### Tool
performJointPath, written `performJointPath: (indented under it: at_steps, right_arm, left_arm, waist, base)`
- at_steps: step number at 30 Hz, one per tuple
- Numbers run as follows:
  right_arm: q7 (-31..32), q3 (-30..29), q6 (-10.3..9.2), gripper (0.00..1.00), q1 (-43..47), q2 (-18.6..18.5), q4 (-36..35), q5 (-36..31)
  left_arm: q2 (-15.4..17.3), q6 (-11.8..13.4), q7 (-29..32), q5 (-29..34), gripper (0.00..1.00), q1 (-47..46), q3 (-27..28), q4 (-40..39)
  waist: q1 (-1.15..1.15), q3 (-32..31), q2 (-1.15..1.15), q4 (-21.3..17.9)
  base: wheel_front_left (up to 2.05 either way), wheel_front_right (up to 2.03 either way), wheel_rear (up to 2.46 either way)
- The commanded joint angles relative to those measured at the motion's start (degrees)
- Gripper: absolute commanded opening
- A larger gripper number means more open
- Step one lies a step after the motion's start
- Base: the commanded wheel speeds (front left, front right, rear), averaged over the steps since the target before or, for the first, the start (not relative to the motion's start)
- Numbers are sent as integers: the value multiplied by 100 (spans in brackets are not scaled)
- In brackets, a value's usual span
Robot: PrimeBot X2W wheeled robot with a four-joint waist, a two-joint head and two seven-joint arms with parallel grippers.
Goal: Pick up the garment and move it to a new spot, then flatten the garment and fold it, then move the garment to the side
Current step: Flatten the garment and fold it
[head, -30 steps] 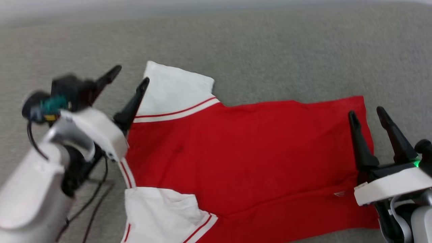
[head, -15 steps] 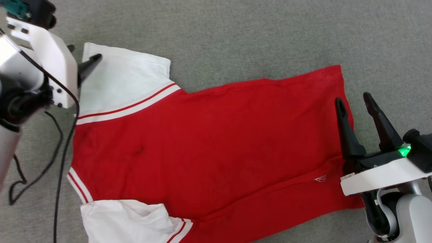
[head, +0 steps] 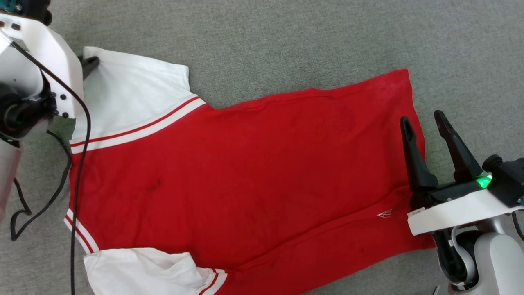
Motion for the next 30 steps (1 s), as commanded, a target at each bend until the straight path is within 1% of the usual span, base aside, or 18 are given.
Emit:
performJointPath:
  at_steps: [1, 5, 10, 15, 17, 21, 26, 30]
  right_arm:
    - [8, -11, -5, 100, -40, 12, 6, -27]
    - [89, -64, -5, 100, -24, -35, -12, -63]
    - [308, -139, -5, 100, 83, -162, -24, -87]
    - [786, -369, -5, 100, 213, -380, -86, -87]
    - [1099, -463, -5, 100, 265, -548, -111, -123]
    - [1919, -490, -5, 100, 239, -902, -195, -25]
    - [3132, -533, -5, 100, 1, -1414, -217, 181]
    - [4073, -623, -5, 100, -325, -1672, -111, 410]
  left_arm:
    - [-61, -6, -21, -22, 0, 78, -60, 90]
    - [-123, -17, -345, -69, 0, 173, 13, 117]
    - [-237, -28, -855, -153, 0, 312, 110, 4]
    - [-382, -28, -1216, -247, 0, 622, 104, -466]
    - [-433, 24, -1319, -224, 0, 783, 70, -721]
    - [-412, 158, -1395, -176, 0, 1159, -5, -1292]
    - [-361, 419, -1509, -73, 0, 1684, -92, -2104]
    - [-367, 646, -1657, -38, 0, 2057, -81, -2764]
  waist:
    - [0, -15, 0, 18]
    - [0, -132, 0, 115]
    - [0, -431, 0, 302]
    - [0, -819, 0, 587]
    - [0, -962, 0, 715]
    - [0, -1187, 0, 943]
    - [0, -1313, 0, 1208]
    - [0, -1269, 0, 1419]
  base:
    - [0, 0, 0]
    - [0, 0, 0]
    - [0, 0, 0]
    - [0, 0, 0]
    - [0, 0, 0]
    - [0, 0, 0]
    - [0, 0, 0]
    - [0, 0, 0]
